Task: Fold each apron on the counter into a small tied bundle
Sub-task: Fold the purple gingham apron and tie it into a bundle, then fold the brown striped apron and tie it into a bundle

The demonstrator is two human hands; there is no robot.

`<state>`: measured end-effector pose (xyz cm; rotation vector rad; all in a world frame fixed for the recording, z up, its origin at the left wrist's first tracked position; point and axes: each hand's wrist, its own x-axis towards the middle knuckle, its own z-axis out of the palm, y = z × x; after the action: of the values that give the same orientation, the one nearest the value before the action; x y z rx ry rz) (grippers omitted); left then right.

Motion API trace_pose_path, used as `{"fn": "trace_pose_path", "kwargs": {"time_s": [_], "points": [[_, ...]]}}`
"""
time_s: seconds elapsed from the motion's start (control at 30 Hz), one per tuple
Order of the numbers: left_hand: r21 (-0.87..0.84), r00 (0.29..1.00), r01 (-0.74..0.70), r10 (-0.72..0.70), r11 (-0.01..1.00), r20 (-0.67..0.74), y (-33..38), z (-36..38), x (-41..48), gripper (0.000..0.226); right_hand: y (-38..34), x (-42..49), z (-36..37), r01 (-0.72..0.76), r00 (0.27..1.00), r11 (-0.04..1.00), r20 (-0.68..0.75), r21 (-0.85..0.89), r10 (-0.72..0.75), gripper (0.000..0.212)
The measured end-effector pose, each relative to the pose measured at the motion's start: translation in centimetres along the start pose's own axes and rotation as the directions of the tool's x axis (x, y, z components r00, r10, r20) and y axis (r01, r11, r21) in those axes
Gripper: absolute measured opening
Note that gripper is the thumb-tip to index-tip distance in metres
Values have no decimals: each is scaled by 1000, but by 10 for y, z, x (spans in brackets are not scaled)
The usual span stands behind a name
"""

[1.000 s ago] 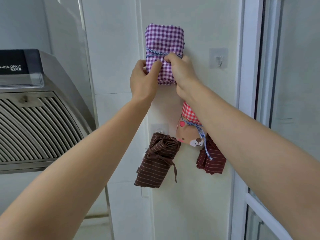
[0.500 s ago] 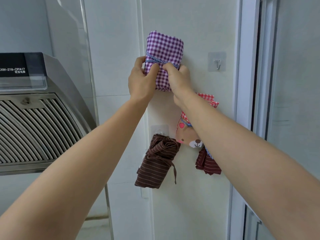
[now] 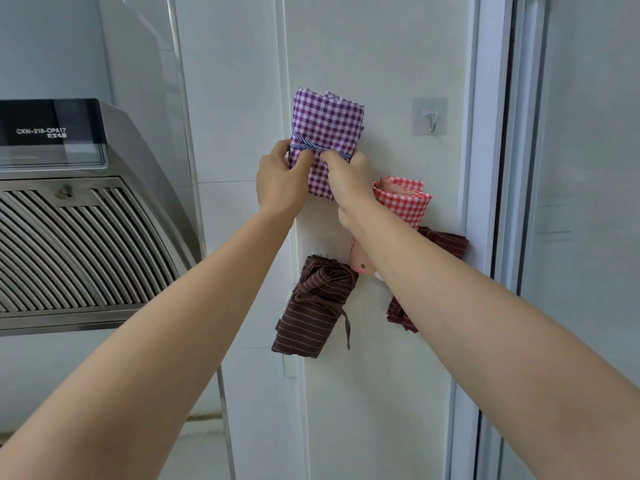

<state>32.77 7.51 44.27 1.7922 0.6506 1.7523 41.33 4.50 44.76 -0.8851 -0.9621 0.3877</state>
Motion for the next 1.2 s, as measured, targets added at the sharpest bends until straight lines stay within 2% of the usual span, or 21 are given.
{"fn": "trace_pose_path", "kwargs": {"time_s": [0.13,0.27,0.37,0.43,0.5,0.57,0.67,0.73,0.83,0.97,1.07,1.2], "points": [[21,999,41,-41,999,-17,-1,-2,-7,26,3,-11,2,-51,999,999,-12,5,51,21],[79,997,83,-82,993,-16,-5,-8,-18,40,8,-26,1,-67,997,995,-36,-75,64,18],[109,991,134,-135,985,-2,-8,-14,-30,44,9,-39,-3,-127,992,987,-34,-99,125,34],[122,983,182,-183,976,-1,-13,-20,-41,46,16,-51,-8,-184,983,973,-9,-140,184,57],[136,975,223,-220,965,-32,-19,-26,-55,39,26,-69,-14,-202,978,965,17,-165,208,67],[140,970,242,-236,960,-59,-28,-35,-78,28,38,-96,-23,-187,980,971,41,-149,195,55],[151,957,289,-283,945,-62,-42,-52,-118,24,52,-139,-32,-172,980,982,89,-72,178,29],[165,936,353,-349,921,-56,-57,-67,-147,21,66,-166,-34,-203,965,974,147,-96,216,26],[221,881,465,-473,858,-17,-86,-93,-194,18,99,-206,-31,-300,889,931,293,-210,352,25],[306,751,627,-660,717,6,-139,-145,-265,15,151,-266,-23,-394,751,840,396,-373,528,24],[363,639,718,-769,594,-6,-173,-190,-320,13,193,-310,-15,-429,607,751,455,-502,652,24],[450,496,794,-863,407,-96,-219,-269,-391,11,256,-372,10,-429,393,627,490,-651,778,21]]}}
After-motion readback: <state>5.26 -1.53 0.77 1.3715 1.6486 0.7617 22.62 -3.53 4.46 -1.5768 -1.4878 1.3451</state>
